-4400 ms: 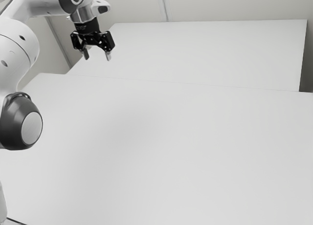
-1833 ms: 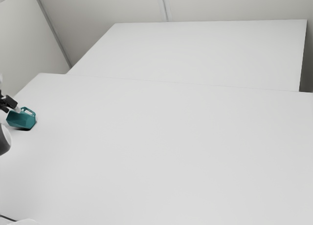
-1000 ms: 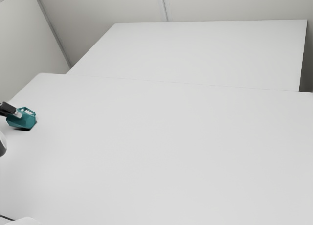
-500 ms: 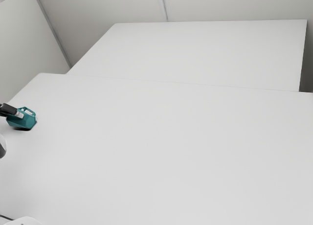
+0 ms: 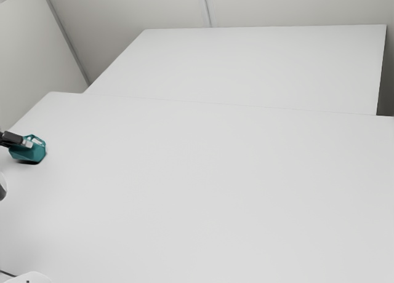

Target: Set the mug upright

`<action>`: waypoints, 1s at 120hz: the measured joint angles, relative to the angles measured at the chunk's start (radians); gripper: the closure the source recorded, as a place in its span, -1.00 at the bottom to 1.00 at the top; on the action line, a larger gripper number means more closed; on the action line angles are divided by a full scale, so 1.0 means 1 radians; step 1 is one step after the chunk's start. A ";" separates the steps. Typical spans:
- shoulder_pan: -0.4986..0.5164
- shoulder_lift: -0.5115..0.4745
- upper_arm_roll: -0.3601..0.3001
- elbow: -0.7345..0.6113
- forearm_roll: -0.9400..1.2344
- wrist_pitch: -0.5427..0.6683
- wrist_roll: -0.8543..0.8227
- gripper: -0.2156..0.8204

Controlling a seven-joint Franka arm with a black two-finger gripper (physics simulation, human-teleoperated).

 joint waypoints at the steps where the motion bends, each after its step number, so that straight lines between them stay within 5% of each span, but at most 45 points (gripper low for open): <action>1: 0.000 0.000 0.000 0.000 -0.002 -0.001 0.000 -0.58; 68: 0.017 0.014 -0.002 -0.002 -0.139 -0.062 0.016 -0.54; 120: 0.015 0.012 -0.008 0.000 -0.186 -0.085 0.018 0.45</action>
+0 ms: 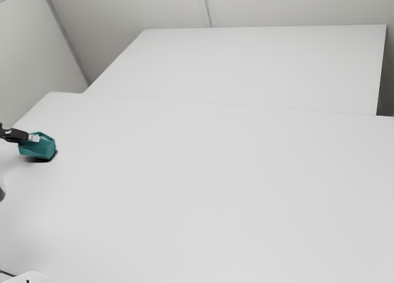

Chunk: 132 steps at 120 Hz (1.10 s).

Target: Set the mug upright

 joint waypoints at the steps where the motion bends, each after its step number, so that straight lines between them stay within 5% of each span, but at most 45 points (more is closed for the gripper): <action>1: 0.000 0.000 0.000 0.000 0.000 0.000 0.000 0.47; 40: -0.004 -0.009 -0.015 0.005 -0.020 -0.007 -0.001 0.83; 76: -0.076 -0.089 -0.032 0.003 -0.006 -0.019 -0.019 0.86; 87: -0.129 -0.172 -0.122 -0.021 0.106 -0.015 -0.044 0.87; 118: -0.344 -0.550 -0.368 -0.472 0.636 0.135 -0.174 0.87; 132: -0.402 -0.704 -0.406 -0.735 0.800 0.269 -0.250 0.86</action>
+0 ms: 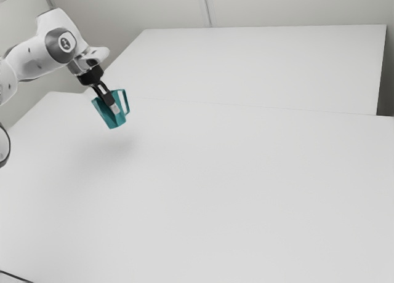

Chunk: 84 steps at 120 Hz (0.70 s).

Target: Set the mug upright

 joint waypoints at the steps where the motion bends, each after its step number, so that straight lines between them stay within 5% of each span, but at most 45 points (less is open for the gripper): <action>1: -0.004 -0.009 -0.002 -0.015 0.010 0.009 -0.006 0.86; 39: -0.047 -0.216 -0.084 -0.406 0.249 0.345 -0.204 0.85; 84: -0.048 -0.242 -0.094 -0.637 0.292 0.687 -0.357 0.85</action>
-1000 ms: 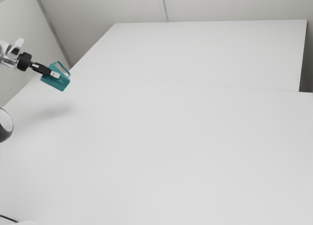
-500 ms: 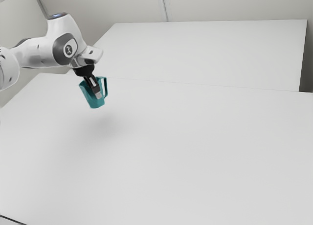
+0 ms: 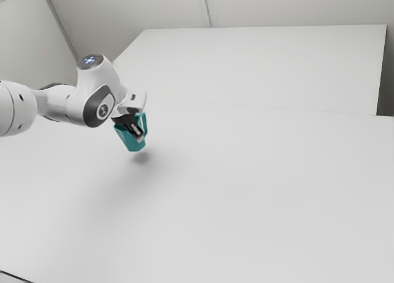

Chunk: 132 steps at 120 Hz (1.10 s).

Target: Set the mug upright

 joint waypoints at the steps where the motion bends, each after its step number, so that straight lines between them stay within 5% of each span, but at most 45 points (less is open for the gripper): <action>1: 0.000 0.000 -0.001 -0.004 0.000 0.006 -0.003 0.85; 78: 0.000 0.066 -0.012 -0.090 0.001 0.226 -0.124 0.84; 132: 0.004 0.067 -0.016 -0.080 0.004 0.236 -0.151 0.41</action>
